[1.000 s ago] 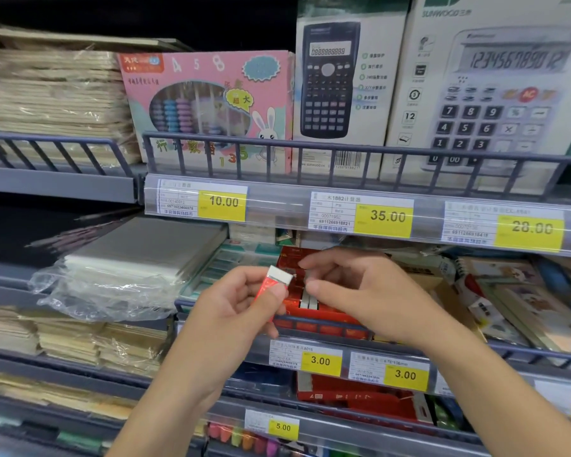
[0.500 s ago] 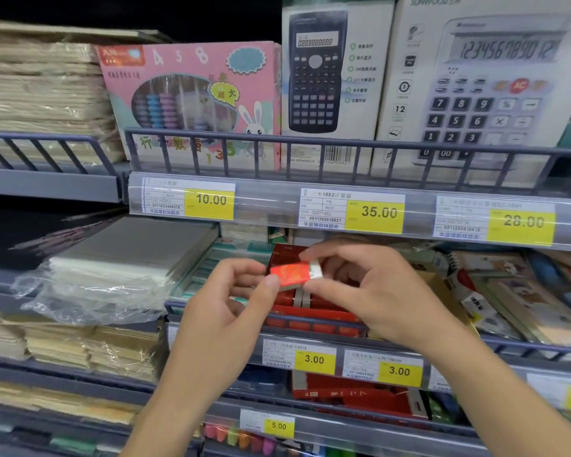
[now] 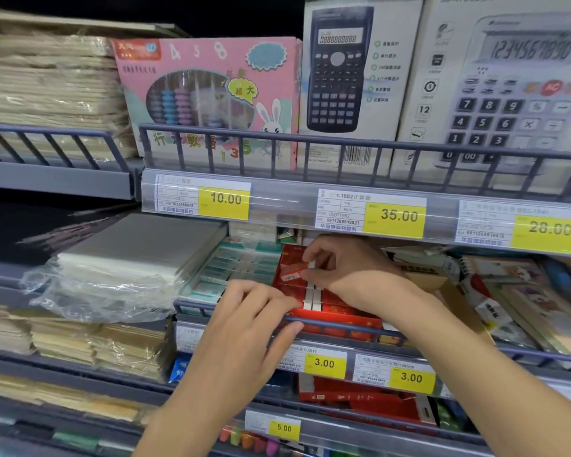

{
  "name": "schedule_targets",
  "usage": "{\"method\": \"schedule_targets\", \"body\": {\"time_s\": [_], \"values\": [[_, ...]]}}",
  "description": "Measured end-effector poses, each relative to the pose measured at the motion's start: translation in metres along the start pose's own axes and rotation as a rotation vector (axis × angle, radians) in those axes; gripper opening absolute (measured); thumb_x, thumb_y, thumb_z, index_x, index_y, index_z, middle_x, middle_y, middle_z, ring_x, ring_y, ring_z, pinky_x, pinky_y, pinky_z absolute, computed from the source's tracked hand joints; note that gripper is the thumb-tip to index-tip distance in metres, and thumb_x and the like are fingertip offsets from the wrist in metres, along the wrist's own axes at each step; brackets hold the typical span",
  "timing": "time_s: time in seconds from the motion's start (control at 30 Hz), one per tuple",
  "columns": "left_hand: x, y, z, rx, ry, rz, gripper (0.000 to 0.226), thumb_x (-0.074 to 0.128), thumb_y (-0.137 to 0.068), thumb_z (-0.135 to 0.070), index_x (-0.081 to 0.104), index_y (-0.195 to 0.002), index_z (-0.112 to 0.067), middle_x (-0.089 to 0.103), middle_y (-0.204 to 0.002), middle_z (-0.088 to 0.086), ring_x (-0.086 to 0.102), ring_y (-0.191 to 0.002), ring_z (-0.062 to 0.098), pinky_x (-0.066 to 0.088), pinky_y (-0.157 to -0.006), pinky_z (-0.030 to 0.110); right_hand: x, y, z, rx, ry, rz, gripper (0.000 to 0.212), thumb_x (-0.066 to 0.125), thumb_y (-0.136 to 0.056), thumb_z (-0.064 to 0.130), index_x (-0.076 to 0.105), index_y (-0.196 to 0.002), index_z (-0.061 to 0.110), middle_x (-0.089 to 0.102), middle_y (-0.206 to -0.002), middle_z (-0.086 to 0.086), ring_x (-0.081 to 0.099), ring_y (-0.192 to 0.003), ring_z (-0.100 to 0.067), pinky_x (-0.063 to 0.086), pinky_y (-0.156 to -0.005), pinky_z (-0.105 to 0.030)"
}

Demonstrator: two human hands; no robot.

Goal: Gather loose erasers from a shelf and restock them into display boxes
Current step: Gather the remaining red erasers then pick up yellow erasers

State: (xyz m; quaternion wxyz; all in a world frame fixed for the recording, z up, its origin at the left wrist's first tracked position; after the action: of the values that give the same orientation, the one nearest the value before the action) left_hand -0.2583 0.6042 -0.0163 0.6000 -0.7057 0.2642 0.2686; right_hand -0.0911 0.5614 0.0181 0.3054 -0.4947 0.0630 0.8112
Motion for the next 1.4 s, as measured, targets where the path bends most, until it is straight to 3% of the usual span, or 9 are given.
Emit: {"method": "schedule_targets", "body": {"time_s": [0.3,0.43,0.6,0.67,0.77,0.97,1.07,1.23,1.4], "values": [[0.0,0.001,-0.001,0.006,0.017,0.006,0.028,0.064,-0.099,-0.035,0.073,-0.118,-0.016,0.066,-0.108,-0.007,0.051,-0.105,0.019,0.052,-0.088,0.035,0.009,-0.002,0.011,-0.029,0.137,0.008,0.012,0.076,-0.085,0.04,0.073,-0.096,0.035,0.045,-0.085,0.02,0.048,-0.08,-0.002,0.037,-0.068,-0.023],[-0.003,0.001,-0.002,-0.004,0.041,0.049,0.03,0.063,-0.098,-0.032,0.072,-0.121,-0.014,0.068,-0.111,-0.005,0.053,-0.107,0.02,0.052,-0.092,0.035,0.005,0.006,0.016,-0.044,0.157,0.008,0.021,0.069,-0.089,0.048,0.072,-0.106,0.038,0.053,-0.097,0.015,0.055,-0.091,-0.008,0.042,-0.077,-0.025],[-0.025,0.011,0.012,-0.179,0.296,-0.017,0.032,0.053,-0.103,-0.037,0.064,-0.13,-0.026,0.061,-0.123,-0.018,0.05,-0.12,-0.002,0.029,-0.102,0.004,-0.016,0.055,0.025,-0.112,-0.166,-0.231,0.015,0.067,-0.093,0.038,0.069,-0.107,0.036,0.065,-0.084,0.02,0.059,-0.076,-0.001,0.046,-0.067,-0.017],[-0.03,0.027,0.022,-0.317,0.481,-0.082,0.024,0.057,-0.101,-0.038,0.064,-0.124,-0.038,0.063,-0.121,-0.028,0.056,-0.121,-0.004,0.036,-0.096,0.002,-0.013,0.084,0.027,-0.143,-0.372,-0.26,0.013,0.068,-0.094,0.028,0.071,-0.106,0.033,0.067,-0.086,0.016,0.06,-0.075,-0.005,0.048,-0.067,-0.017],[-0.017,0.063,0.03,-0.48,0.837,-0.122,0.019,0.062,-0.099,-0.032,0.067,-0.116,-0.04,0.073,-0.116,-0.017,0.069,-0.109,0.007,0.053,-0.086,0.014,0.005,0.13,0.016,-0.112,-0.547,-0.264,0.017,0.067,-0.096,0.019,0.071,-0.109,0.029,0.068,-0.092,0.006,0.063,-0.083,-0.015,0.053,-0.071,-0.023],[0.085,0.168,0.019,-0.8,1.117,0.257,0.013,0.064,-0.101,-0.029,0.072,-0.108,-0.037,0.079,-0.106,-0.005,0.074,-0.093,0.011,0.057,-0.077,0.018,0.098,0.234,-0.063,0.313,-0.768,-0.208,0.018,0.067,-0.095,0.012,0.072,-0.108,0.023,0.069,-0.084,-0.005,0.061,-0.069,-0.008,0.048,-0.065,-0.016],[0.152,0.249,0.005,-0.982,1.061,0.577,0.021,0.063,-0.103,-0.019,0.072,-0.106,-0.037,0.079,-0.106,-0.011,0.074,-0.096,0.01,0.055,-0.081,0.027,0.16,0.301,-0.119,0.607,-0.782,-0.154,0.015,0.064,-0.097,0.012,0.071,-0.108,0.017,0.07,-0.076,0.001,0.059,-0.061,-0.006,0.046,-0.06,-0.017],[0.211,0.368,-0.023,-1.182,0.952,0.91,0.018,0.061,-0.102,-0.004,0.072,-0.108,-0.016,0.08,-0.102,0.001,0.071,-0.1,0.031,0.057,-0.082,0.038,0.235,0.434,-0.192,0.976,-0.81,-0.15,0.018,0.059,-0.097,0.0,0.071,-0.098,0.014,0.067,-0.072,-0.001,0.054,-0.059,-0.016,0.043,-0.055,-0.027],[0.222,0.43,-0.063,-1.27,0.86,1.105,0.014,0.062,-0.102,-0.007,0.071,-0.111,-0.012,0.08,-0.102,0.004,0.07,-0.092,0.022,0.056,-0.075,0.028,0.277,0.564,-0.225,1.241,-0.855,-0.142,0.011,0.064,-0.096,0.011,0.073,-0.102,0.015,0.068,-0.077,-0.008,0.059,-0.062,-0.014,0.043,-0.062,-0.035]]}}
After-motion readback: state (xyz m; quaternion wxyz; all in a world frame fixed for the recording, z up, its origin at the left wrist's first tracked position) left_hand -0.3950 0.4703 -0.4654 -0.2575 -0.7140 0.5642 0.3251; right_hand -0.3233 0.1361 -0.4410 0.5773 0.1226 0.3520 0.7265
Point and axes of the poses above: each hand's wrist, its own y-axis away from the middle knuckle, its own x-axis out of the palm, z = x × y, the point moved 9 cm from there along -y, towards the middle knuckle
